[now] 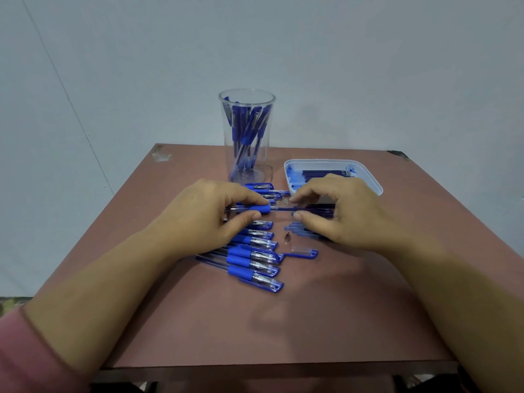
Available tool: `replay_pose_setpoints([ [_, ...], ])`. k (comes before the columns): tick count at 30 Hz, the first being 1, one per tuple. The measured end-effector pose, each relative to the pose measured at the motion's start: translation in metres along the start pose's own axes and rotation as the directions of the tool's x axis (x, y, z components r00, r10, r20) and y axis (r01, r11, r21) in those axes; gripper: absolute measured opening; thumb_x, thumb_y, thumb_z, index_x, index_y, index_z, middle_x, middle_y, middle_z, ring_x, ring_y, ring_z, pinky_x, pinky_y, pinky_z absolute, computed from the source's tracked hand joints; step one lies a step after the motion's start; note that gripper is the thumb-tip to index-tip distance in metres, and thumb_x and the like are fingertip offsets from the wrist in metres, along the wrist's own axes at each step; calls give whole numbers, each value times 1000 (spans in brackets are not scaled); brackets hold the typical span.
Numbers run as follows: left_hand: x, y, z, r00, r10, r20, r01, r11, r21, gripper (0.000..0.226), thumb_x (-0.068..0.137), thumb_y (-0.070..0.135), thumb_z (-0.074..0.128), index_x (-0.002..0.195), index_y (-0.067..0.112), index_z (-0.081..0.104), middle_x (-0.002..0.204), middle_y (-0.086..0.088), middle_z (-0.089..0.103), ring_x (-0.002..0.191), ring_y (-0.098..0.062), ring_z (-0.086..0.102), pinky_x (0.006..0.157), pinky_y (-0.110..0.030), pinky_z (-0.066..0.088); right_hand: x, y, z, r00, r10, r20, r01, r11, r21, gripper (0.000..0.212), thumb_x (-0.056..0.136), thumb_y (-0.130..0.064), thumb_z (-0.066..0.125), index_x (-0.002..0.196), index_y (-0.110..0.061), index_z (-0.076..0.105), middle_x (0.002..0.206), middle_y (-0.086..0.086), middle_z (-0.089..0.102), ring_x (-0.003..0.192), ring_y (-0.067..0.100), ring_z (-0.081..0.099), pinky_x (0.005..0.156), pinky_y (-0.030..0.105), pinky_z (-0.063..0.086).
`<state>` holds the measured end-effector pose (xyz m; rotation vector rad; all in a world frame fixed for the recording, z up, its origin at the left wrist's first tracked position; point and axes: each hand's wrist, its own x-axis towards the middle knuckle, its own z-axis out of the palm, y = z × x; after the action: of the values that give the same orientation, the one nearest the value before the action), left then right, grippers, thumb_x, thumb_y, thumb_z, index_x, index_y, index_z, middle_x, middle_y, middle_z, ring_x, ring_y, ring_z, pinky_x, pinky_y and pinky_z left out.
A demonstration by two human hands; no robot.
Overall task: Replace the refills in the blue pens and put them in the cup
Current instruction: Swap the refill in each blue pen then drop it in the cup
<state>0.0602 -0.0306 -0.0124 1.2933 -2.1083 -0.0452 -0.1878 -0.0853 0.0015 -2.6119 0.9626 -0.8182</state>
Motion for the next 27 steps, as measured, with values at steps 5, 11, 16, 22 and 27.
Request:
replay_pose_setpoints([
  [5,1,0,1,1000,-1,13,1,1000,-6,27,85,43,60,110,37,71,94,20,72,70,-5,66,66,-35,56,4,-4,7,999,-37,31,38,998,-43,21,85,-27,71,106,-32,71,91,-16,67,87,-2,58,77,12,43],
  [11,1,-1,0,1000,-12,14,12,1000,-15,27,86,45,60,109,37,71,95,26,69,74,-2,65,69,-33,56,0,-2,3,1000,-11,19,11,1000,-3,26,83,-35,73,108,-36,69,90,-17,68,88,3,60,78,26,51],
  [16,1,-2,-1,999,-32,12,32,999,-15,26,85,41,61,109,36,71,94,22,72,70,-4,65,67,-35,56,1,3,1,1000,23,-14,-23,1000,-3,17,85,-29,72,100,-36,72,84,-24,64,87,0,60,77,16,48],
  [22,1,-6,-3,998,-63,3,63,998,-18,27,84,43,61,109,37,71,93,19,73,66,-8,64,66,-38,55,-3,17,-4,991,129,47,-127,991,-38,15,83,-22,73,89,-35,71,80,-26,62,83,-6,60,74,13,44],
  [27,1,-6,-2,998,-61,16,61,998,-6,28,84,44,61,110,37,71,98,19,73,66,-7,63,67,-38,55,-1,9,-3,983,140,121,-115,975,-192,10,86,-32,69,95,-33,72,87,-22,63,91,6,54,89,34,46],
])
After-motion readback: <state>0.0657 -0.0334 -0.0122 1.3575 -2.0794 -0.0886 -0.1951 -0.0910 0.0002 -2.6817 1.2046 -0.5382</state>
